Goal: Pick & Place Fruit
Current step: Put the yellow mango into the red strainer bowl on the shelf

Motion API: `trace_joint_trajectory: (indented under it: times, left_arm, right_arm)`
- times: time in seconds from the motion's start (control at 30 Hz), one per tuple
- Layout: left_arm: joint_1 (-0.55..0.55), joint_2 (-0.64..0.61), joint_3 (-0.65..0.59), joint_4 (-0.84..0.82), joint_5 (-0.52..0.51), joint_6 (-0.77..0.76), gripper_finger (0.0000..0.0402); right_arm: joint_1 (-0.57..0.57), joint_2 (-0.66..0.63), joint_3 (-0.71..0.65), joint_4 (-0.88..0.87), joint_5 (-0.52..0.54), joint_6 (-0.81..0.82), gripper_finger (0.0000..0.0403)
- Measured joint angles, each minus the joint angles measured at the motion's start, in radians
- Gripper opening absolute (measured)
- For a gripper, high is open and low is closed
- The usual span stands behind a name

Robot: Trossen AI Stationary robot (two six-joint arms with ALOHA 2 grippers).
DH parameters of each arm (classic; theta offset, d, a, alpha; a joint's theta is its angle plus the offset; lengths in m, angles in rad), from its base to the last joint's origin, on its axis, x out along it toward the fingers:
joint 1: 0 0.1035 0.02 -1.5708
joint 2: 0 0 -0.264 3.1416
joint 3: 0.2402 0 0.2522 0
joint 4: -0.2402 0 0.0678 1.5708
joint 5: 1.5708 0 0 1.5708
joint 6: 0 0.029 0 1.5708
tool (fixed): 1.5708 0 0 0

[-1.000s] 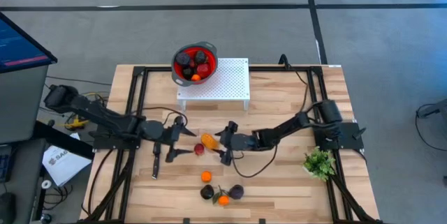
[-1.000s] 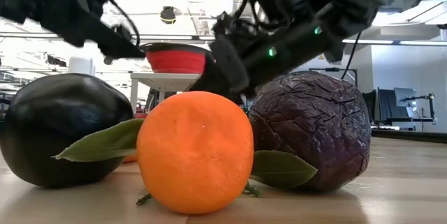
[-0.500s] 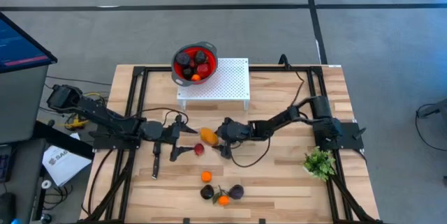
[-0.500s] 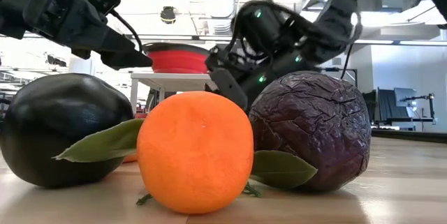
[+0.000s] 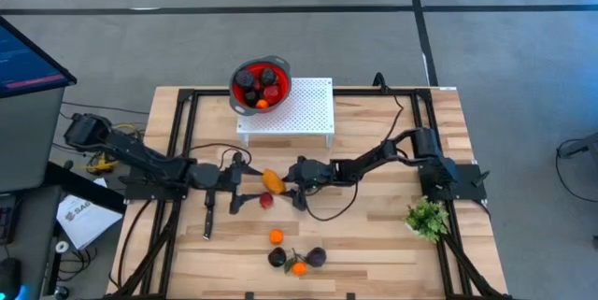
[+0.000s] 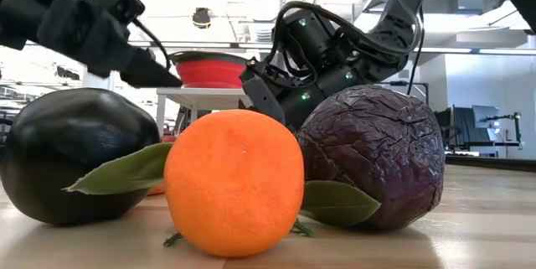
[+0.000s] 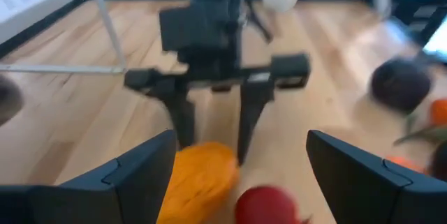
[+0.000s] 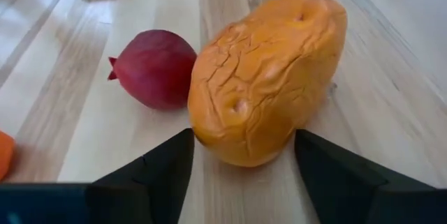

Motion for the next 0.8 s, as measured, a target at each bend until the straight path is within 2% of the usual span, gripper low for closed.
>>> trace_joint_trajectory:
  times: [0.2, 0.37, 0.6, 0.8]
  left_arm:
    - [0.006, 0.079, -0.024, 0.0, -0.055, 0.096, 0.0314]
    - [0.042, 0.153, -0.024, 0.054, -0.048, 0.161, 0.0314]
    - [0.146, 0.255, 0.001, 0.081, 0.128, 0.166, 0.0339]
    - [0.186, 0.32, 0.017, 0.088, 0.16, 0.18, 0.0339]
  right_arm:
    - [0.022, 0.0, 0.0, 0.018, 0.035, -0.014, 0.0162]
    - [0.037, -0.001, 0.0, 0.032, 0.034, -0.02, 0.0112]
    - [0.037, -0.002, 0.0, 0.038, 0.034, -0.032, 0.012]
    - [0.035, -0.002, 0.0, 0.037, 0.034, -0.03, 0.0124]
